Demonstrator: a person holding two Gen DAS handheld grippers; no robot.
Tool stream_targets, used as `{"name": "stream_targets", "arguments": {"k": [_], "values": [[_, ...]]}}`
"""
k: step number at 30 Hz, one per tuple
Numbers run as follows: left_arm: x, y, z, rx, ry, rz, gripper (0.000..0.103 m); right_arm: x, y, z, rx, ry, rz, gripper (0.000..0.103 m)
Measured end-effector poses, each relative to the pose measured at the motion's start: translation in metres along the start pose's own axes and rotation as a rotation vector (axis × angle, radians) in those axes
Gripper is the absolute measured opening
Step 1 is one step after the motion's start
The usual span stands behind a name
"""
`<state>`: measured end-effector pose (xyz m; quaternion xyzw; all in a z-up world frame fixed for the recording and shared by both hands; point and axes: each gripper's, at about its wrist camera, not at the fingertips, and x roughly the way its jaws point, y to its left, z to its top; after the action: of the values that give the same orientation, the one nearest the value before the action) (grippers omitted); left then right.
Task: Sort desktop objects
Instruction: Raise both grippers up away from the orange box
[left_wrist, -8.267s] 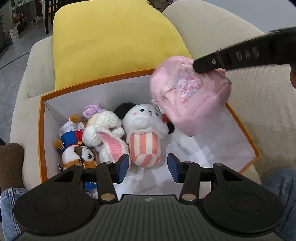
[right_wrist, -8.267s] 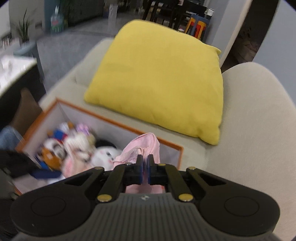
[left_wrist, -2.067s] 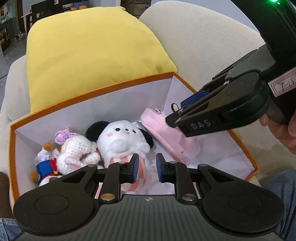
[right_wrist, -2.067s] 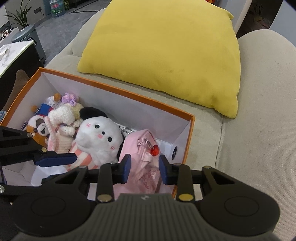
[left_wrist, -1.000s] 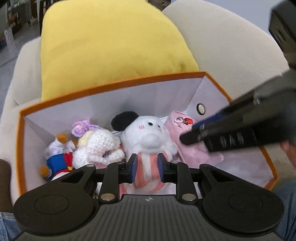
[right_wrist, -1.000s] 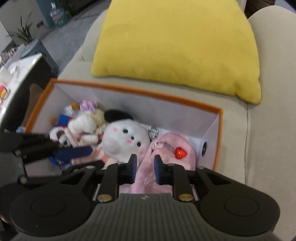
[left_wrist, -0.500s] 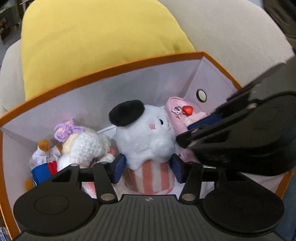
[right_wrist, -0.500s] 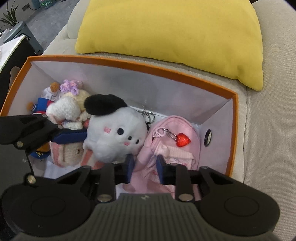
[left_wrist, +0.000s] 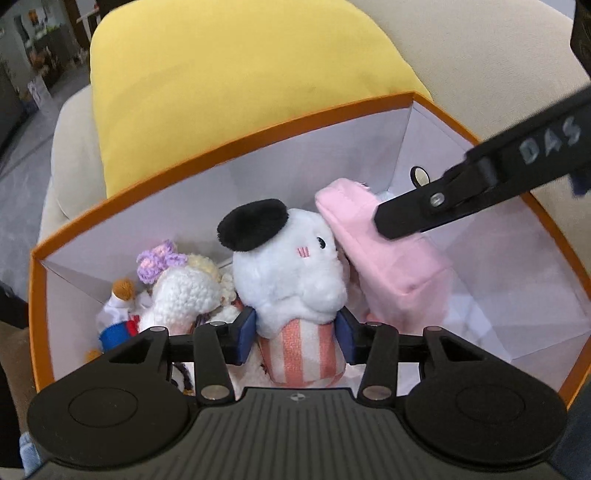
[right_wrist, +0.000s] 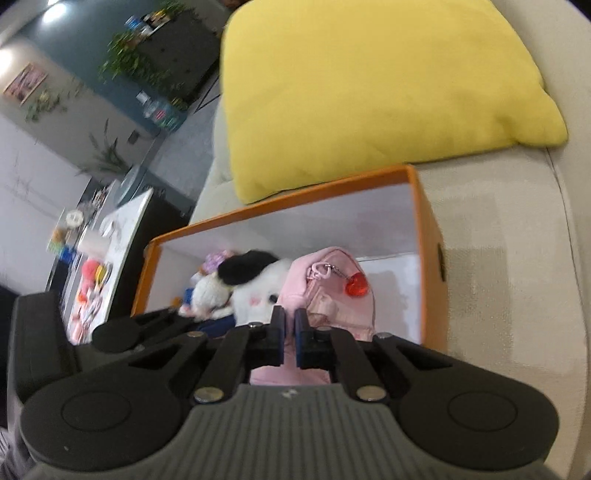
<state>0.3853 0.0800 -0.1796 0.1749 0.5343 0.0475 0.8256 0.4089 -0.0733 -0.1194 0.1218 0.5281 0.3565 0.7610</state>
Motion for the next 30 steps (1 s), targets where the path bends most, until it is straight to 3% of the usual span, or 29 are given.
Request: {"name": "stream_targets", "arguments": {"k": [5, 14, 24, 26, 30], "values": [[0.001, 0.003, 0.0, -0.003, 0.009, -0.018, 0.057, 0.014, 0.019, 0.002, -0.067, 0.008, -0.1, 0.005], [-0.003, 0.013, -0.003, -0.044, 0.022, -0.06, 0.063, 0.028, 0.026, 0.0, -0.089, 0.018, -0.128, 0.006], [-0.037, 0.013, -0.011, -0.059, -0.028, -0.071, 0.067, 0.015, 0.036, 0.001, -0.126, -0.006, -0.141, 0.038], [-0.043, 0.013, -0.003, -0.073, -0.038, -0.071, 0.067, 0.011, 0.038, 0.0, -0.129, -0.019, -0.142, 0.038], [-0.081, 0.014, -0.019, -0.088, -0.095, -0.056, 0.067, -0.002, 0.047, -0.004, -0.15, -0.053, -0.135, 0.04]]}}
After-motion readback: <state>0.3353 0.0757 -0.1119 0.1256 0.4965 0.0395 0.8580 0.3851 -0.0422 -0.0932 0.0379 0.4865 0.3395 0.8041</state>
